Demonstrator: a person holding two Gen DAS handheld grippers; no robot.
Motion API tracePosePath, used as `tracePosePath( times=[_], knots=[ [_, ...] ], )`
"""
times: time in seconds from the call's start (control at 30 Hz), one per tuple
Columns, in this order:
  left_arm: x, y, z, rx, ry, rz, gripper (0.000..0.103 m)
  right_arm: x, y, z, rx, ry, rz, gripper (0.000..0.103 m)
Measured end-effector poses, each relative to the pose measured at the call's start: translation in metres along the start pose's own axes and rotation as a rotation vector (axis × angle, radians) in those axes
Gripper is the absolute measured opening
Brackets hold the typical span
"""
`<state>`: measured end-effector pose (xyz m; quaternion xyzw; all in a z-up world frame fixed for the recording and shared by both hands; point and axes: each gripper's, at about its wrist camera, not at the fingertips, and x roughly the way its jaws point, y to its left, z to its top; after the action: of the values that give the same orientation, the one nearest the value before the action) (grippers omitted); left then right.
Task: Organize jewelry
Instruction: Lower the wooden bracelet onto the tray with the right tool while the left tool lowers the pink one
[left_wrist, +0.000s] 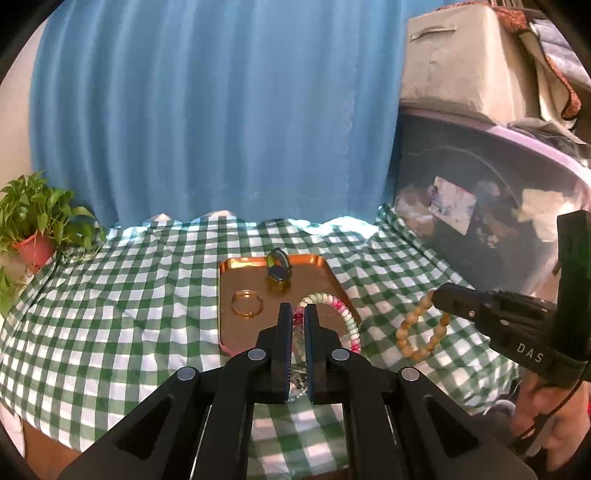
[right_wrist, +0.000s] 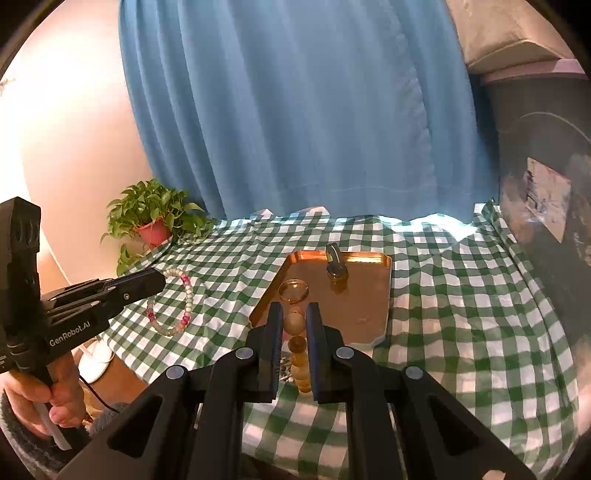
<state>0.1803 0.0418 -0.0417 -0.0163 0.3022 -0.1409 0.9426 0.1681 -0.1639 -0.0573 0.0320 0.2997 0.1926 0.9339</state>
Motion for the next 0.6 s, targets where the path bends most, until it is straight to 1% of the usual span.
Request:
tracePosePath(
  times=[0.07,0.2,0.27,0.33,0.43,0.53,0.6],
  knots=[
    [0.013,0.005,0.001,-0.010,0.006,-0.010,0.006,0.016,-0.004,0.003,-0.008,0.012,-0.008,0.011],
    [0.041,0.014,0.006,-0.028,0.009,-0.027,0.006,0.044,-0.015,0.006,0.022,0.032,0.032,0.011],
    [0.058,0.016,0.009,-0.029,0.018,-0.029,0.006,0.058,-0.019,0.007,0.022,0.036,0.012,0.011],
    [0.080,0.019,0.011,-0.029,0.047,-0.031,0.006,0.074,-0.024,0.009,0.013,0.038,-0.008,0.011],
    [0.114,0.027,0.011,-0.059,0.089,-0.044,0.006,0.102,-0.035,0.011,0.019,0.055,-0.013,0.011],
    [0.145,0.031,0.009,-0.068,0.102,-0.036,0.006,0.130,-0.043,0.016,0.019,0.067,-0.025,0.011],
    [0.167,0.034,0.008,-0.084,0.106,-0.025,0.006,0.148,-0.050,0.020,0.047,0.073,-0.007,0.011]
  ],
)
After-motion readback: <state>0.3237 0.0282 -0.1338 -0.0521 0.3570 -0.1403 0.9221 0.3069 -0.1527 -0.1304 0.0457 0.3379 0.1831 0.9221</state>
